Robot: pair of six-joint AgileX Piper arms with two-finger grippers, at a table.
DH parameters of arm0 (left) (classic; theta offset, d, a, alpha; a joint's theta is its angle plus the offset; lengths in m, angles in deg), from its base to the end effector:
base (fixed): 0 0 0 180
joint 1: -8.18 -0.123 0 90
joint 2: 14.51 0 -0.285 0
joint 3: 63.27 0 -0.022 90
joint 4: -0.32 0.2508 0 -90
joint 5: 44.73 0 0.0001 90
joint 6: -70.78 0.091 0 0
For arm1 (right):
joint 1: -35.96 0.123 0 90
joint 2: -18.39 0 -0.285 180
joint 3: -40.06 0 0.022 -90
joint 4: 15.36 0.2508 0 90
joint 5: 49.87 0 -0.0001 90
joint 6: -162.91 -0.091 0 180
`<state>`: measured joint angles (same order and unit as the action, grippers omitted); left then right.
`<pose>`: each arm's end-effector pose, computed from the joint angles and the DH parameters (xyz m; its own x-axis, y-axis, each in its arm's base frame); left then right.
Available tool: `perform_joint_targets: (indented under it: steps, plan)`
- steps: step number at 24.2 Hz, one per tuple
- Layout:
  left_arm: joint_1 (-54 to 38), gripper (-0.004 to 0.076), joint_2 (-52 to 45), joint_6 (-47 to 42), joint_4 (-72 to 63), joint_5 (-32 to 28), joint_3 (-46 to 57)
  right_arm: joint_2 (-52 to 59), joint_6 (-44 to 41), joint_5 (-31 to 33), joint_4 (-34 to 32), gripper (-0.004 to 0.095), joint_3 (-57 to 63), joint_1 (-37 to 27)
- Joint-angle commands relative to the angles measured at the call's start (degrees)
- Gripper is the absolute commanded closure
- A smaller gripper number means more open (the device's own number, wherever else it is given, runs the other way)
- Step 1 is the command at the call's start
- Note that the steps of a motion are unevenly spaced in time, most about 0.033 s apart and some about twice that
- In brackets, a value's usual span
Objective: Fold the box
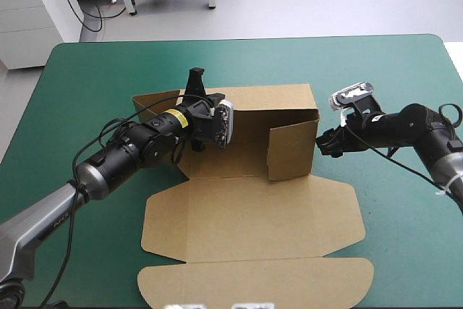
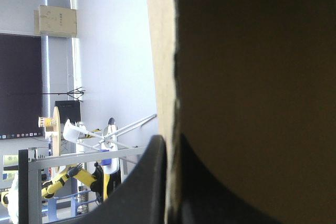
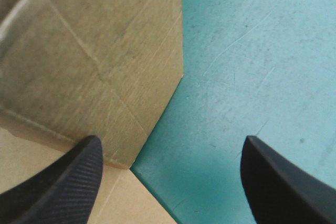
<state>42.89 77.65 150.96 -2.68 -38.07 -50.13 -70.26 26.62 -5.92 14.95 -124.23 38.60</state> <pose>0.2815 -0.1957 0.3287 0.4917 0.8456 -0.2077 0.4268 -0.0262 0.9040 0.2898 0.0453 0.2979 -0.6678 -0.3651 -0.6487 -0.5204 0.8520 0.0563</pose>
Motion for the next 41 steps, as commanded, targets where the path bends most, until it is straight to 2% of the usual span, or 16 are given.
perform_joint_targets:
  steps: [1,10,12,14,16,19,21,23,26,32,33,36,39,41]
  plan:
    - [0.53,0.0732,-1.68,-0.24,-1.06,-3.51,-1.33,2.39,1.84,0.53,3.01,0.023,-1.18,0.05]
    - [0.53,0.0731,-1.68,-0.24,-1.06,-3.63,-1.33,2.25,7.36,1.95,10.27,0.023,-0.97,0.05]
    - [0.53,0.0732,-1.68,-0.24,-1.06,-3.63,-1.33,2.25,10.22,1.95,14.27,0.023,-0.84,0.48]
    - [0.53,0.0731,-1.68,-0.24,-1.06,-3.26,-1.33,1.49,11.89,-2.0,15.27,0.023,-0.84,4.31]
    - [0.53,0.0732,-1.68,-0.24,-1.06,-2.96,-1.33,0.55,11.94,-10.03,14.2,0.023,-0.84,8.48]
    - [0.53,0.0731,-1.68,-0.24,-1.06,-2.99,-1.33,0.46,11.0,-15.6,10.78,0.0242,-0.84,10.79]
    - [0.53,0.0732,-1.68,-0.24,-1.06,-2.54,-1.33,0.46,9.19,-16.69,7.46,0.0304,-0.84,10.95]
    - [0.53,0.0732,-1.68,-0.24,-1.53,-2.3,-1.33,0.46,8.42,-16.01,6.37,0.0422,-0.84,10.95]
    - [0.53,0.0731,-1.68,-0.24,-2.72,-2.3,-1.33,0.46,8.31,-12.12,6.49,0.0612,-0.84,10.95]
    - [0.64,0.0725,-1.68,-0.24,-2.72,-3.02,-1.33,0.46,8.31,-10.01,6.58,0.0878,-0.84,10.95]
    - [0.64,0.0716,-1.68,-0.24,-2.83,-3.02,-1.33,0.46,8.31,-10.01,6.58,0.0918,-0.84,10.95]
    - [0.64,0.0642,-1.68,-1.05,-2.83,-4.19,-1.33,0.46,8.31,-10.01,7.86,0.0926,-0.84,10.95]
    - [0.75,0.0512,-1.68,-1.19,-2.83,-4.43,-1.33,0.46,7.7,-10.31,7.98,0.0926,-0.84,10.95]
    - [1.33,0.0388,-1.93,-1.85,-3.09,-5.58,-1.33,0.46,6.43,-11.88,7.74,0.0925,-0.84,11.08]
